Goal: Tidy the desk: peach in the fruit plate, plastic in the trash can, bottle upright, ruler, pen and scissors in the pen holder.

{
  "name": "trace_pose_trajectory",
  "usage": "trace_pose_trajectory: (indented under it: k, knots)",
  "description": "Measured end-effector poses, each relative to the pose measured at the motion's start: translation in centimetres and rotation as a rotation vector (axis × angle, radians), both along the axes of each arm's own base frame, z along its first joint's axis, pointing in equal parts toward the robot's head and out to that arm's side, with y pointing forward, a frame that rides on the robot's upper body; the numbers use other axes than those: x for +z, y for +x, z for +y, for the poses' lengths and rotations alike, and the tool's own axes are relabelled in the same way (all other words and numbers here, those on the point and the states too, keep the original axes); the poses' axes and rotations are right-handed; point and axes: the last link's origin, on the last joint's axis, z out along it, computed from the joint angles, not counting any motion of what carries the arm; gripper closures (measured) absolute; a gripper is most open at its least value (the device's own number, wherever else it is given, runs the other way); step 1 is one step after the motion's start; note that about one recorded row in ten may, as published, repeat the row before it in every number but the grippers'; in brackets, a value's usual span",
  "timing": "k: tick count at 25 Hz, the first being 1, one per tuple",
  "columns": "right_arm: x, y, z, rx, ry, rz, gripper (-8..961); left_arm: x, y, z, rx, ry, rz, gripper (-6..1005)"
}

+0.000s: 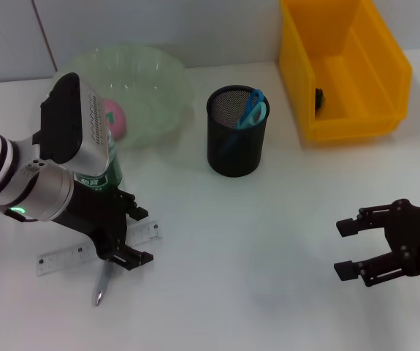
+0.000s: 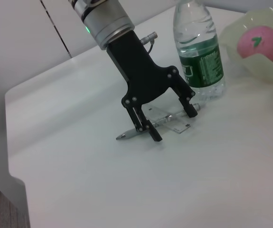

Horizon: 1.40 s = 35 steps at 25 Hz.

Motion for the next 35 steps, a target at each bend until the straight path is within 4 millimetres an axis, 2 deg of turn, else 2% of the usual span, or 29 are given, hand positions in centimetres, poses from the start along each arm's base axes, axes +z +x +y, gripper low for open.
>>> trace_pose_trajectory:
  k: [31, 35]
  knots:
    - [-0.37, 0.07, 0.35, -0.001, 0.003, -0.027, 122, -0.47, -0.19, -0.11, -0.022, -0.003, 0.029, 296]
    - [-0.37, 0.08, 0.36, -0.002, 0.004, -0.028, 122, -0.71, -0.23, -0.07, -0.035, 0.006, 0.038, 417]
